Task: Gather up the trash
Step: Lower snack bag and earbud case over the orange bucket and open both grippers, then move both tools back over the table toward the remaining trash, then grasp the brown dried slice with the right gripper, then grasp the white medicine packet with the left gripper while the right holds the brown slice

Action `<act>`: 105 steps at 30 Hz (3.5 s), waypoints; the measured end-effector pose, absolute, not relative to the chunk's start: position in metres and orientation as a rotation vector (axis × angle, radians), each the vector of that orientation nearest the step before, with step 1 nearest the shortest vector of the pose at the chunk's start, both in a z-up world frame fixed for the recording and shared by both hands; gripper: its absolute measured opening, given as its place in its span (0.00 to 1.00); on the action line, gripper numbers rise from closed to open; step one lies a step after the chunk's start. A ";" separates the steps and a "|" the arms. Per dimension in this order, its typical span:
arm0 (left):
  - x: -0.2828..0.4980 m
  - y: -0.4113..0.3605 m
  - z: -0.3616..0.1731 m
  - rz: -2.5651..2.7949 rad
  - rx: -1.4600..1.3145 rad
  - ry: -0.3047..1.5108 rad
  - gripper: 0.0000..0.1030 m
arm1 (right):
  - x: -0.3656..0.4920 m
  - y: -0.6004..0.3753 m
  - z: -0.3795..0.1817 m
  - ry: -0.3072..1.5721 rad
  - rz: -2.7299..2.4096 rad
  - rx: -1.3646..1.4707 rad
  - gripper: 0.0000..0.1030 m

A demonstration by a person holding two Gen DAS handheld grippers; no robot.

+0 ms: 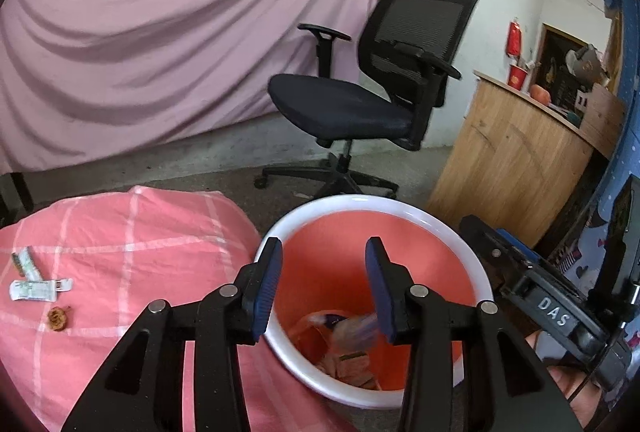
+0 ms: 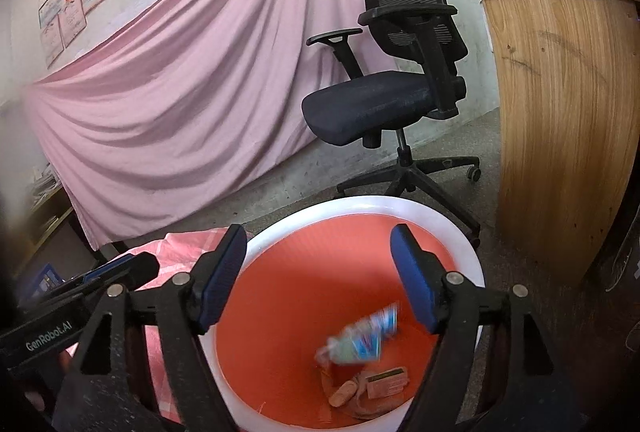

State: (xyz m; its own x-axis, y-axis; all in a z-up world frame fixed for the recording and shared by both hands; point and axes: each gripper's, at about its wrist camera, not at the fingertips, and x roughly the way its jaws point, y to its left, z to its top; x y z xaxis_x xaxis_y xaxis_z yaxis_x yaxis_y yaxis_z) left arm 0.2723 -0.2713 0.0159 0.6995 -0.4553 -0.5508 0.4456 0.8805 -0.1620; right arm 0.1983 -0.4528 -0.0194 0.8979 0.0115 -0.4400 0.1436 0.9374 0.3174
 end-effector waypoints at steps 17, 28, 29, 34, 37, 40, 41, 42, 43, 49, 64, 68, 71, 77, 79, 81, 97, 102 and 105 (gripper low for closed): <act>0.226 -0.168 0.047 -0.195 -0.108 0.317 0.98 | 0.173 -0.387 0.032 0.156 0.034 0.240 1.00; 0.197 -0.099 0.050 -0.049 -0.108 0.206 0.98 | 0.165 -0.320 0.055 -0.020 0.159 0.159 1.00; 0.194 -0.091 0.050 -0.034 -0.105 0.195 0.98 | 0.165 -0.314 0.056 -0.030 0.170 0.154 1.00; 0.184 -0.057 0.047 0.024 -0.098 0.157 0.98 | 0.168 -0.288 0.058 -0.055 0.224 0.133 1.00; 0.179 -0.043 0.042 0.058 -0.080 0.144 0.98 | 0.171 -0.269 0.057 -0.058 0.265 0.107 1.00; 0.174 -0.026 0.033 0.085 -0.062 0.148 0.98 | 0.176 -0.250 0.053 -0.036 0.300 0.072 1.00; 0.174 -0.019 0.030 0.091 -0.057 0.158 0.98 | 0.180 -0.243 0.051 -0.021 0.314 0.058 1.00; 0.175 -0.013 0.027 0.097 -0.054 0.172 0.98 | 0.183 -0.238 0.049 -0.009 0.321 0.047 1.00; 0.176 -0.009 0.024 0.101 -0.052 0.185 0.98 | 0.183 -0.232 0.045 0.005 0.330 0.036 1.00; 0.188 0.023 0.005 0.111 -0.045 0.302 0.98 | 0.209 -0.193 0.026 0.132 0.378 -0.076 1.00; 0.212 0.086 -0.031 0.192 -0.214 0.577 0.95 | 0.270 -0.149 -0.029 0.570 0.561 -0.155 0.90; 0.219 0.077 -0.034 0.151 -0.181 0.617 0.86 | 0.284 -0.142 -0.040 0.689 0.596 -0.166 0.77; 0.231 0.070 -0.038 0.098 -0.159 0.672 0.74 | 0.291 -0.135 -0.050 0.774 0.619 -0.179 0.72; 0.261 0.059 -0.052 0.012 -0.159 0.809 0.56 | 0.302 -0.119 -0.068 0.888 0.643 -0.227 0.57; 0.269 0.056 -0.052 -0.009 -0.155 0.834 0.56 | 0.306 -0.118 -0.074 0.927 0.652 -0.222 0.50; 0.277 0.051 -0.054 -0.033 -0.148 0.856 0.56 | 0.309 -0.122 -0.074 0.940 0.663 -0.193 0.50; 0.356 0.000 -0.068 -0.300 0.063 0.916 0.56 | 0.325 -0.188 -0.062 0.914 0.543 -0.055 0.50; 0.366 -0.010 -0.076 -0.387 0.117 0.953 0.56 | 0.331 -0.191 -0.066 0.943 0.560 -0.029 0.50; 0.365 -0.013 -0.078 -0.430 0.143 0.957 0.56 | 0.331 -0.192 -0.066 0.942 0.561 -0.012 0.50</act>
